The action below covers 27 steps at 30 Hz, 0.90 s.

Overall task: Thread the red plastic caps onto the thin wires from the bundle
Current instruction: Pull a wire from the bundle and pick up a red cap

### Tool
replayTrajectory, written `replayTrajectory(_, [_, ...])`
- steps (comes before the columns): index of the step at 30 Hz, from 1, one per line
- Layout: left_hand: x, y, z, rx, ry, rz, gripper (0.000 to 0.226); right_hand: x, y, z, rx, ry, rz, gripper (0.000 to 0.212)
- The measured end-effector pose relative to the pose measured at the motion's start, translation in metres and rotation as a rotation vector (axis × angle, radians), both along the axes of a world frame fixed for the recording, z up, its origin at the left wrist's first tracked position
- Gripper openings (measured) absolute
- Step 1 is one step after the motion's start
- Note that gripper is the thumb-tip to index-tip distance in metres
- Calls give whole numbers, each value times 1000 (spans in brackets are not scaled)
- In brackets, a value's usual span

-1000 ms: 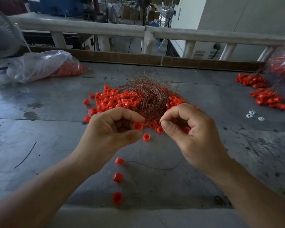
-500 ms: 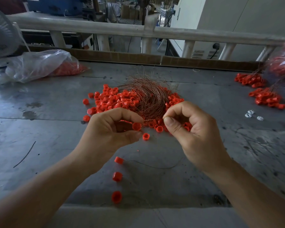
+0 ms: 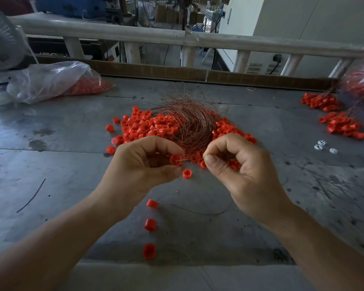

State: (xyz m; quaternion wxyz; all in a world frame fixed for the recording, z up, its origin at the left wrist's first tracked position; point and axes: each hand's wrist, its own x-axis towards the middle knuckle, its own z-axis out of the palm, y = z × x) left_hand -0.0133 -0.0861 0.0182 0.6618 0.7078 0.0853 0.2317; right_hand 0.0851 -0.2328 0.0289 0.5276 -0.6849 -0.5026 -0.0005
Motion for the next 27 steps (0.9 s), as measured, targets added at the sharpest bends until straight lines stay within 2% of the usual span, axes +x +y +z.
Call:
replayTrajectory(13, [-5, -3, 1, -2, -63, -120, 30, -4, 5, -4, -98, -29, -26, 8])
replayTrajectory(17, [-5, 1, -1, -72, -72, -200, 42, -2, 3, -2, -92, -44, -65, 9])
replayTrajectory(22, [-6, 3, -3, -98, -88, -235, 33, 2, 0, 0, -74, -36, -103, 8])
replayTrajectory(27, [-7, 4, -4, -71, -90, -246, 36, 2, 0, 0, -80, -41, -123, 9])
